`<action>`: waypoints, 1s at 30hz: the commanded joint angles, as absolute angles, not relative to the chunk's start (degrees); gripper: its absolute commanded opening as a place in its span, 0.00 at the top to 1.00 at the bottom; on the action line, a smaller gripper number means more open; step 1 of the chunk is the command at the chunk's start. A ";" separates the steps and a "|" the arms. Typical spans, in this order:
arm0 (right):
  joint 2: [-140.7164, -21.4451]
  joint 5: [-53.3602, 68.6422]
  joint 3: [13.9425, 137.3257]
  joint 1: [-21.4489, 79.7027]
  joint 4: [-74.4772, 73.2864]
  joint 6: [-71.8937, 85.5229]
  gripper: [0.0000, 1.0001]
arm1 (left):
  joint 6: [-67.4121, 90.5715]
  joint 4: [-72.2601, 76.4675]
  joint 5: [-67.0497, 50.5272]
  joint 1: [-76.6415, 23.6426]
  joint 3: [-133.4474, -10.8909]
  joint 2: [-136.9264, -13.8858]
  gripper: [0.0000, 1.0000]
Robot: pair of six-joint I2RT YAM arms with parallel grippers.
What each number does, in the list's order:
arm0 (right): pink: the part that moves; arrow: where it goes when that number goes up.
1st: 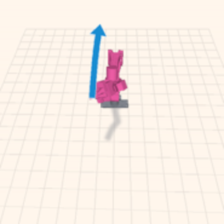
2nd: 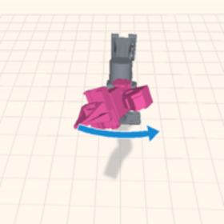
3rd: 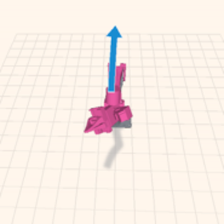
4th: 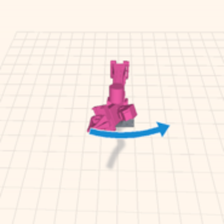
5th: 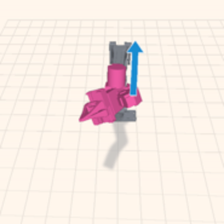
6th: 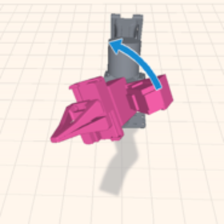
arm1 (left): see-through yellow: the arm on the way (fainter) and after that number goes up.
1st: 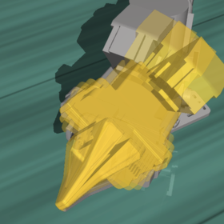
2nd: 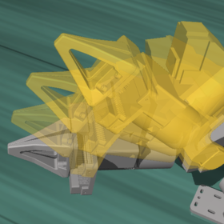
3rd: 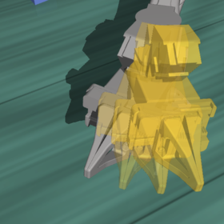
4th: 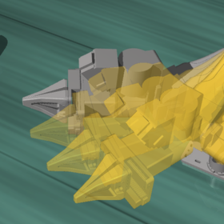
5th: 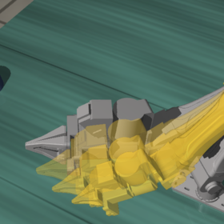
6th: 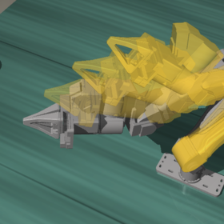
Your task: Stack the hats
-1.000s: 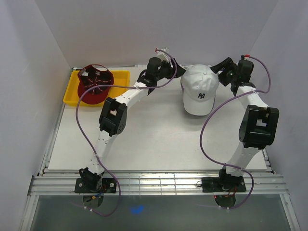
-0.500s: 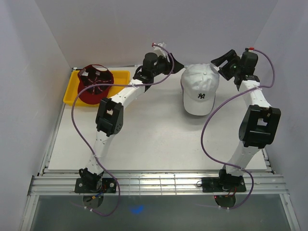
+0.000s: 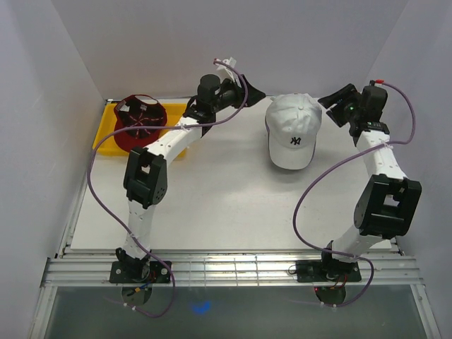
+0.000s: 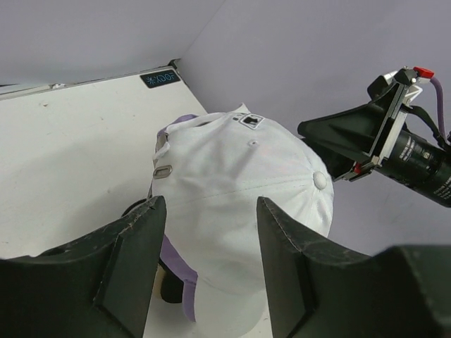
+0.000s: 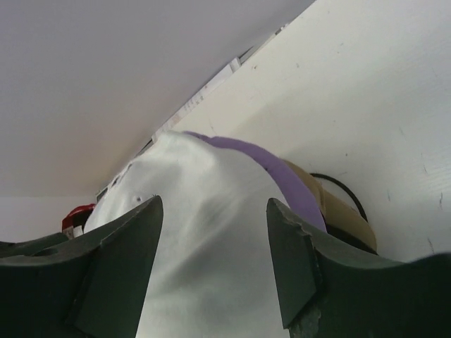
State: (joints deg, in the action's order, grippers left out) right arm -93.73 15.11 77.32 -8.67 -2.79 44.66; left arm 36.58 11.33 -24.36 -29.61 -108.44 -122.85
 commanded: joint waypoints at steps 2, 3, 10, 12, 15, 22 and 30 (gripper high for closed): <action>-89.39 15.47 72.87 -9.05 -0.70 44.65 0.35 | 37.27 12.57 -26.28 -31.37 -106.61 -119.44 0.36; -88.69 15.73 71.90 -9.05 -0.70 44.65 0.35 | 37.35 12.66 -26.11 -31.64 -106.61 -119.62 0.36; -88.94 16.70 71.63 -9.05 -0.70 44.47 0.44 | 37.88 12.57 -25.40 -32.96 -106.52 -120.59 0.36; -89.91 17.05 72.42 -9.14 -0.70 44.38 0.50 | 37.88 12.48 -25.23 -33.31 -106.70 -121.20 0.37; -91.05 17.57 73.56 -9.23 -0.70 44.38 0.57 | 37.88 12.13 -24.61 -33.66 -107.75 -122.86 0.37; -93.43 18.28 75.67 -9.23 -1.14 44.12 0.72 | 37.44 8.71 -22.77 -33.75 -114.15 -128.58 0.40; -95.45 17.93 75.59 -9.23 -1.58 43.15 0.79 | 38.76 6.86 -20.92 -33.75 -119.88 -133.68 0.54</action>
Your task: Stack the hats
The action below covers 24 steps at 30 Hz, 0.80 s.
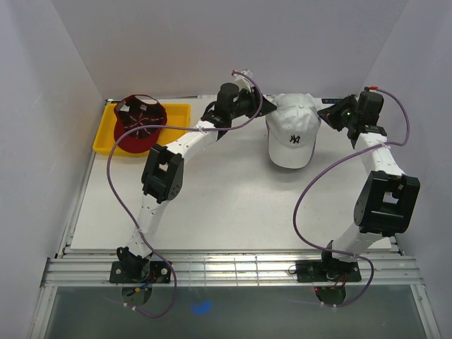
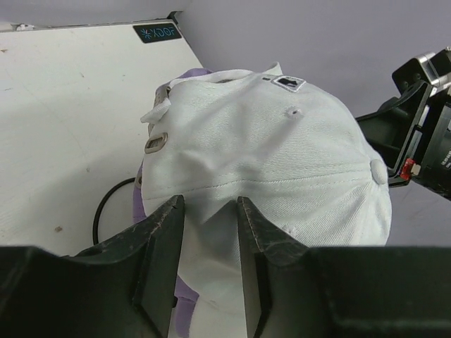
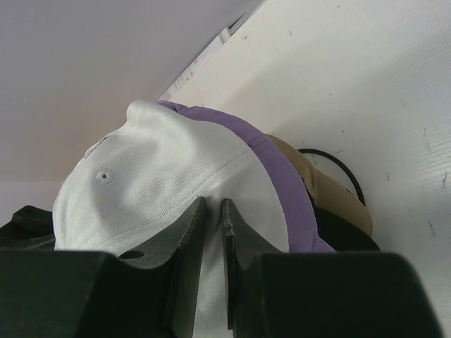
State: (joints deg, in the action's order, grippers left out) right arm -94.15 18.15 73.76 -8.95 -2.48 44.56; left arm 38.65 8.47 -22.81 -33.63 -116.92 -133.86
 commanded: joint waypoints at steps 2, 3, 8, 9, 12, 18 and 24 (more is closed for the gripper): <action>-95.62 17.58 75.06 -9.23 -1.58 42.80 0.80 | 39.37 6.51 -20.30 -33.84 -120.41 -134.47 0.57; -95.71 17.49 74.80 -9.23 -1.32 42.72 0.79 | 39.55 6.42 -20.22 -33.84 -120.41 -134.73 0.57; -96.42 16.88 73.22 -9.23 -1.14 42.28 0.80 | 40.34 5.45 -19.16 -34.10 -119.97 -135.79 0.62; -96.50 16.88 72.86 -9.23 -1.06 42.19 0.80 | 40.34 5.19 -18.90 -34.10 -119.71 -135.97 0.63; -97.03 16.70 72.33 -9.23 -0.97 41.92 0.78 | 40.61 4.48 -18.28 -34.10 -119.18 -136.23 0.66; -97.21 15.82 72.33 -9.23 -1.41 41.57 0.65 | 40.08 2.64 -16.27 -34.10 -118.21 -135.70 0.69; -97.82 15.73 73.12 -9.23 -2.28 41.40 0.50 | 39.99 1.32 -15.64 -34.10 -117.34 -135.70 0.70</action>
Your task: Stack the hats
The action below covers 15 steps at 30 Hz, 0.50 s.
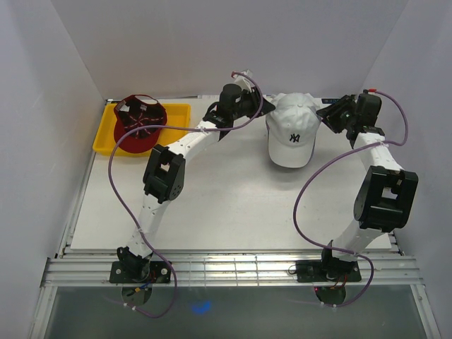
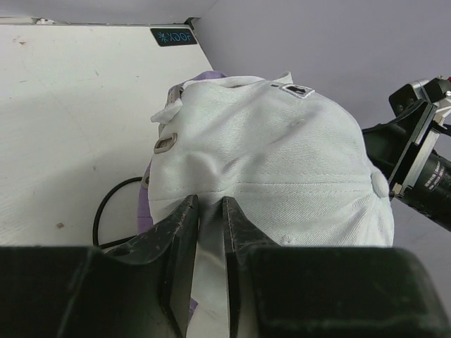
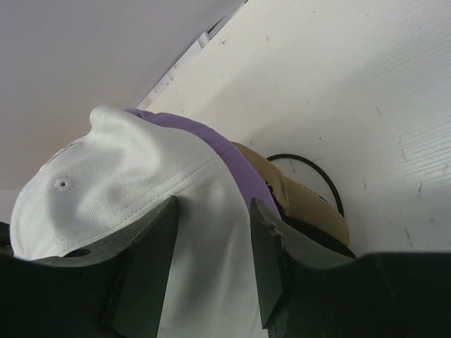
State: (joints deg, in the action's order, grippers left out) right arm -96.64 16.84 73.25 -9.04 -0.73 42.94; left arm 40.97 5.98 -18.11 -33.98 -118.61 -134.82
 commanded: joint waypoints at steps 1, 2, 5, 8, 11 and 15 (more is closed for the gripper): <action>-97.82 15.82 73.04 -9.23 -2.37 41.31 0.49 | 39.90 1.41 -15.91 -34.10 -117.07 -135.70 0.70; -97.82 15.91 72.95 -9.23 -2.37 41.31 0.48 | 39.90 1.58 -15.82 -34.10 -116.55 -135.44 0.70; -97.91 15.91 72.42 -9.23 -2.37 41.13 0.46 | 39.64 1.41 -15.65 -34.10 -115.75 -134.91 0.67; -97.82 15.91 72.07 -9.32 -2.37 41.04 0.43 | 38.77 0.97 -15.65 -34.10 -115.58 -134.39 0.59; -97.38 15.82 72.51 -9.32 -2.46 41.04 0.40 | 37.80 0.97 -15.38 -34.10 -115.58 -133.16 0.47; -97.38 16.17 73.91 -9.32 -3.16 41.04 0.35 | 36.39 0.88 -15.73 -34.10 -116.54 -131.84 0.41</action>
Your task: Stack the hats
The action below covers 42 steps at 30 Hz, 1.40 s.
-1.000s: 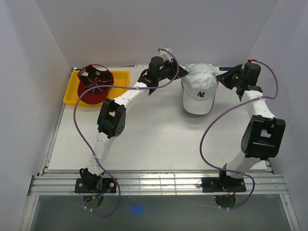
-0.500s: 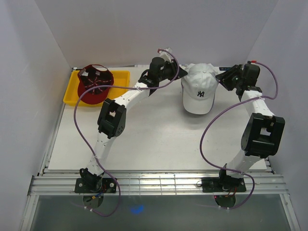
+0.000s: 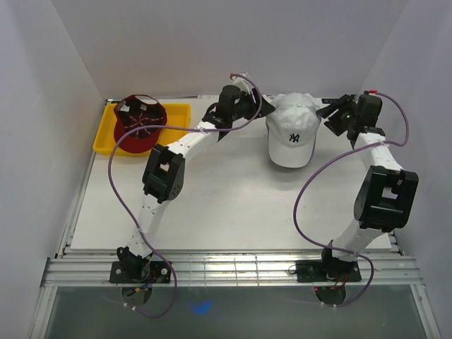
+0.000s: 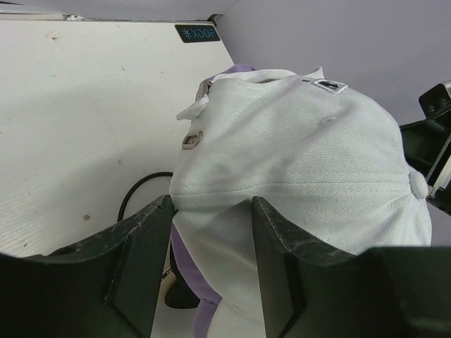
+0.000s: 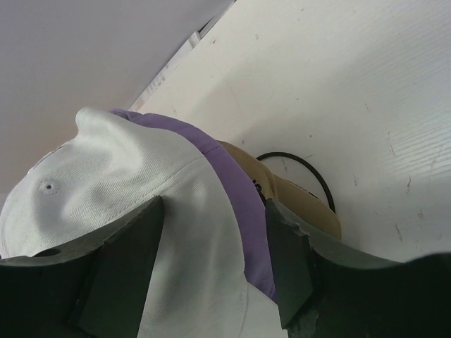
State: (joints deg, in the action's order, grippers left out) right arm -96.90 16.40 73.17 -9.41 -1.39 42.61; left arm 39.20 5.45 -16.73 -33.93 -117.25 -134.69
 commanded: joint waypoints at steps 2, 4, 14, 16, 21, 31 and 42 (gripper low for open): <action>-96.95 16.35 74.00 -9.40 -3.08 41.04 0.34 | 35.86 1.14 -15.91 -34.10 -116.81 -130.87 0.40; -96.68 16.70 74.44 -9.40 -2.99 41.13 0.32 | 34.98 1.32 -16.00 -34.10 -117.33 -129.82 0.39; -95.45 18.10 78.66 -9.58 -3.87 42.36 0.24 | 32.96 0.26 -15.73 -33.40 -120.41 -126.92 0.35; -95.28 18.11 79.36 -9.67 -4.30 42.36 0.23 | 32.78 0.26 -15.47 -33.05 -120.41 -125.86 0.35; -94.13 16.79 80.07 -10.11 -5.10 42.63 0.19 | 32.35 -1.41 -15.21 -32.08 -120.32 -123.40 0.34; -88.70 15.91 78.50 -11.60 -6.85 44.03 0.17 | 30.94 -4.90 -10.47 -30.94 -114.19 -115.59 0.28; -73.40 24.60 66.46 -12.74 -9.23 41.22 0.18 | 37.17 -32.41 22.92 -27.08 -95.22 -91.71 0.32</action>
